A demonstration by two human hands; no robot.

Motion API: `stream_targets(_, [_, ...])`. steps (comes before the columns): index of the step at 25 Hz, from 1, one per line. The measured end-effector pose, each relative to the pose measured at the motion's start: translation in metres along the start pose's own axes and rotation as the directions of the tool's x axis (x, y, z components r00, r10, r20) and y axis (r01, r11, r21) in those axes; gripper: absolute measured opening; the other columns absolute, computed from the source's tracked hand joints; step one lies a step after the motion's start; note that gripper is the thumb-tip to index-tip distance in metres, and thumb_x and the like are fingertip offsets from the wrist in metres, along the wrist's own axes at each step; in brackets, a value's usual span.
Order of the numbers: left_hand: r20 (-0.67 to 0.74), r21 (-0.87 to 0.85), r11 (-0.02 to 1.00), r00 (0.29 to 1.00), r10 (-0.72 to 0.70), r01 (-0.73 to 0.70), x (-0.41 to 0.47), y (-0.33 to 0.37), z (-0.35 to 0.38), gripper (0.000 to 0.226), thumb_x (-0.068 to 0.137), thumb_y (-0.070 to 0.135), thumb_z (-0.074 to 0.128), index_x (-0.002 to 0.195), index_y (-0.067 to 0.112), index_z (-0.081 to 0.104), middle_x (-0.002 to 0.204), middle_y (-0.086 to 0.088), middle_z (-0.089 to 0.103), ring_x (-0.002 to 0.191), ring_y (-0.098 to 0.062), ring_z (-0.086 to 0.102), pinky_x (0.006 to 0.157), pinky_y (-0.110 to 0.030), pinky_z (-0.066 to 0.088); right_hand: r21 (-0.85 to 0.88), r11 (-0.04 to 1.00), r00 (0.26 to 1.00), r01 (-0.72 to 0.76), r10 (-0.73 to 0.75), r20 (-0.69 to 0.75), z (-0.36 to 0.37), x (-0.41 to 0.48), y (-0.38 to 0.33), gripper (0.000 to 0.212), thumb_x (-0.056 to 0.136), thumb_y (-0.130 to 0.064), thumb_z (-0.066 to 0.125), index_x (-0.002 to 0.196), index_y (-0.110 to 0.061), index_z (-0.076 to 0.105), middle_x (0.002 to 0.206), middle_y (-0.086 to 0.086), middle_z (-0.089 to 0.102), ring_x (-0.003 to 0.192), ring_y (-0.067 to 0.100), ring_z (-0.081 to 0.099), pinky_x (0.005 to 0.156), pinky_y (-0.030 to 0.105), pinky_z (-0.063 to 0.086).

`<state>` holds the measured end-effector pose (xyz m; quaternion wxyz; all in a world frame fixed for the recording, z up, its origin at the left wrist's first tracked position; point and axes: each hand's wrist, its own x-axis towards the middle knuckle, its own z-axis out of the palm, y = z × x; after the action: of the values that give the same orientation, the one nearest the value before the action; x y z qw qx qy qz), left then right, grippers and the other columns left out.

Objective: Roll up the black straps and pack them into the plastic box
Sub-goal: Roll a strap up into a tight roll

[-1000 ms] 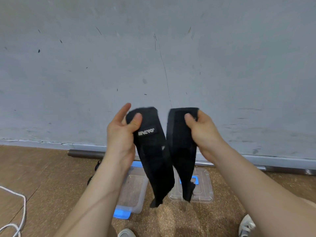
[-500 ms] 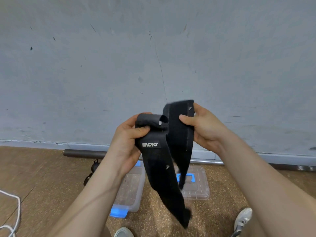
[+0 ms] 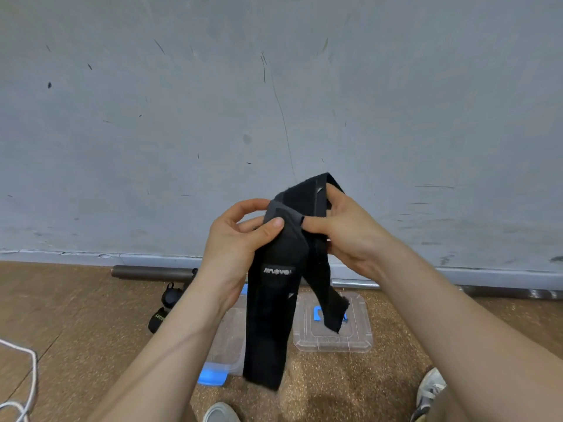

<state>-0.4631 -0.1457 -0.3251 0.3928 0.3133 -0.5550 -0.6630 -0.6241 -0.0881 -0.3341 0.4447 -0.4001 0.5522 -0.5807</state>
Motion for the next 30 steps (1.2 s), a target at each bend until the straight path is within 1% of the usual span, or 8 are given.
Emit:
stream_targets(6, [0.03, -0.064, 0.997, 0.998, 0.052, -0.05, 0.003, 0.006, -0.005, 0.058, 0.074, -0.006, 0.073, 0.126, 0.016, 0.06, 0.088, -0.012, 0.076, 0.078, -0.022, 0.072, 0.07, -0.027, 0.057, -0.216, 0.976, 0.998, 0.016, -0.027, -0.05, -0.007, 0.004, -0.005, 0.041, 0.101, -0.014, 0.051, 0.138, -0.029, 0.041, 0.116, 0.002, 0.066, 0.102, 0.024, 0.068, 0.085, 0.048, 0.059])
stream_targets(8, [0.12, -0.106, 0.993, 0.991, 0.054, -0.042, 0.004, 0.008, -0.008, 0.057, 0.067, -0.005, 0.069, 0.12, 0.015, 0.066, 0.086, -0.012, 0.075, 0.077, -0.023, 0.07, 0.075, -0.03, 0.056, -0.255, 0.967, 0.997, -0.018, 0.0, -0.071, -0.014, 0.003, -0.012, 0.039, 0.103, -0.014, 0.046, 0.137, -0.027, 0.035, 0.113, 0.006, 0.063, 0.099, 0.028, 0.067, 0.075, 0.045, 0.06])
stream_targets(12, [0.15, -0.241, 0.97, 0.987, 0.054, -0.016, 0.002, 0.008, -0.008, 0.043, 0.057, -0.01, 0.061, 0.086, 0.016, 0.079, 0.071, -0.004, 0.071, 0.063, -0.015, 0.066, 0.062, -0.024, 0.057, -0.527, 0.846, 0.954, -0.08, -0.089, -0.286, -0.019, 0.011, 0.0, 0.038, 0.102, -0.015, 0.047, 0.139, -0.007, 0.041, 0.128, 0.011, 0.058, 0.117, 0.03, 0.057, 0.097, 0.045, 0.051])
stream_targets(15, [0.126, -0.17, 0.984, 0.992, -0.027, 0.049, -0.001, 0.004, -0.009, 0.021, 0.067, 0.0, 0.062, 0.077, 0.013, 0.076, 0.067, -0.003, 0.07, 0.061, -0.014, 0.066, 0.065, -0.028, 0.057, -0.076, 0.994, 0.954, -0.072, 0.047, -0.296, -0.017, 0.013, 0.0, 0.026, 0.103, -0.018, 0.049, 0.125, -0.006, 0.058, 0.116, 0.012, 0.068, 0.107, 0.03, 0.067, 0.083, 0.042, 0.059])
stream_targets(19, [0.081, -0.056, 0.996, 0.995, -0.059, 0.064, -0.002, -0.005, -0.003, 0.021, 0.076, 0.011, 0.067, 0.097, 0.008, 0.068, 0.076, -0.007, 0.073, 0.067, -0.017, 0.069, 0.066, -0.029, 0.057, 0.374, 0.922, 0.993, -0.104, 0.12, -0.019, -0.016, 0.001, -0.016, 0.025, 0.103, -0.013, 0.049, 0.126, -0.014, 0.06, 0.113, 0.01, 0.072, 0.097, 0.024, 0.072, 0.074, 0.036, 0.06])
stream_targets(22, [0.007, 0.008, 0.999, 0.999, -0.045, 0.045, 0.002, -0.01, 0.0, 0.012, 0.092, 0.011, 0.061, 0.103, 0.009, 0.066, 0.081, -0.006, 0.074, 0.074, -0.017, 0.07, 0.067, -0.031, 0.058, -0.006, 0.999, 0.999, -0.047, 0.047, -0.01, -0.014, -0.002, -0.015, 0.044, 0.093, 0.007, 0.054, 0.131, -0.016, 0.055, 0.114, 0.012, 0.07, 0.103, 0.028, 0.07, 0.085, 0.039, 0.06])
stream_targets(25, [-0.039, -0.027, 0.996, 0.996, -0.082, 0.081, 0.005, -0.016, 0.003, 0.013, 0.095, 0.01, 0.058, 0.104, 0.006, 0.067, 0.081, -0.007, 0.072, 0.072, -0.018, 0.069, 0.066, -0.033, 0.059, -0.619, 0.785, 0.963, 0.033, -0.19, -0.19, -0.005, 0.0, -0.011, 0.054, 0.088, -0.001, 0.06, 0.135, -0.019, 0.04, 0.106, 0.008, 0.069, 0.098, 0.029, 0.067, 0.085, 0.046, 0.056])
stream_targets(30, [-0.033, -0.192, 0.978, 0.995, -0.095, 0.087, 0.01, -0.012, 0.004, 0.018, 0.092, 0.011, 0.06, 0.106, 0.002, 0.066, 0.094, -0.014, 0.072, 0.081, -0.023, 0.07, 0.07, -0.032, 0.059, -0.831, 0.532, 0.953, 0.165, -0.304, -0.005, -0.007, -0.006, -0.025, 0.098, 0.085, -0.008, 0.069, 0.149, -0.04, 0.003, 0.076, 0.003, 0.065, 0.066, 0.018, 0.064, 0.066, 0.042, 0.056])
